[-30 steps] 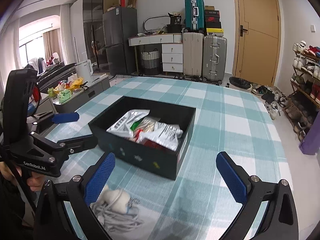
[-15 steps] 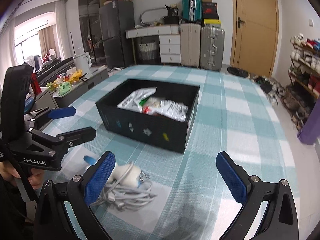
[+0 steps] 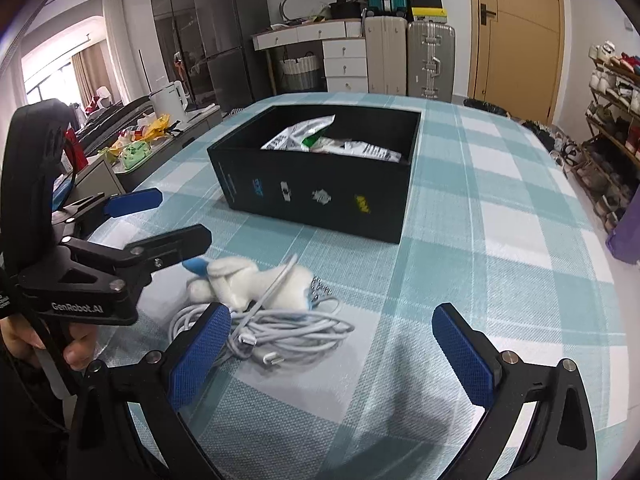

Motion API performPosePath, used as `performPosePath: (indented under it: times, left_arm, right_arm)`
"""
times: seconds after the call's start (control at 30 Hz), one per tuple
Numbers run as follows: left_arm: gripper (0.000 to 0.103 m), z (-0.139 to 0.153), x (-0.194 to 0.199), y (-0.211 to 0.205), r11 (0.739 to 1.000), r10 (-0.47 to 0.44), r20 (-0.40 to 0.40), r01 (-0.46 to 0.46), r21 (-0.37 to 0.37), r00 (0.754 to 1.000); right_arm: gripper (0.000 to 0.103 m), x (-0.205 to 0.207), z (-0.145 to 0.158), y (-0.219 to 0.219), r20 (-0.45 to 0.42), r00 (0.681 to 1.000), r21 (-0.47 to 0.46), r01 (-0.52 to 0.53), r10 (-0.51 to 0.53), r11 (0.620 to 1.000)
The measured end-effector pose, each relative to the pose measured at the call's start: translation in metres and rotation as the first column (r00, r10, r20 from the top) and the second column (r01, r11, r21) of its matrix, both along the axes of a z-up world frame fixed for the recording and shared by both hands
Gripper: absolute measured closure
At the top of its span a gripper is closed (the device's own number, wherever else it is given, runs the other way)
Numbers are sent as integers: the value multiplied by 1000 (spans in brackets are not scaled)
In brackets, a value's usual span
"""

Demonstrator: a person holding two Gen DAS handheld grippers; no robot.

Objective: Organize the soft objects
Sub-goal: 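Move both grippers toward the white plush toy and coiled white cable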

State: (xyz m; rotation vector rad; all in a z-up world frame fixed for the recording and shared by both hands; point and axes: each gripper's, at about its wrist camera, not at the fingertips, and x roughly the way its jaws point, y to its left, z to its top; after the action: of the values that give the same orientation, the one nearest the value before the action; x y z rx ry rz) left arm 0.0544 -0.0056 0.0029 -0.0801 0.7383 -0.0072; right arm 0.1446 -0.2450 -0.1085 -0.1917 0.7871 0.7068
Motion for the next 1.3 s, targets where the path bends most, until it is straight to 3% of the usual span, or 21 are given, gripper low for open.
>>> performPosePath:
  times: [0.3, 0.83, 0.97, 1.07, 1.3]
  left_arm:
    - [0, -5, 1, 7, 999, 28, -15, -28, -22, 1000]
    - [0, -16, 20, -23, 996, -75, -95, 69, -59, 993]
    - [0, -25, 25, -20, 998, -32, -141, 25, -50, 990]
    - [0, -26, 22, -9, 996, -14, -147, 2, -87, 989]
    - [0, -26, 14, 10, 998, 24, -152, -34, -62, 988]
  right_arm:
    - [1, -2, -13, 16, -48, 997, -43, -64, 62, 997]
    - [1, 13, -19, 3, -71, 997, -61, -36, 32, 997]
    - [1, 13, -19, 1, -74, 997, -57, -42, 38, 997]
    - [1, 13, -19, 0, -72, 997, -59, -45, 41, 997]
    - [1, 22, -21, -9, -64, 998, -70, 14, -19, 997]
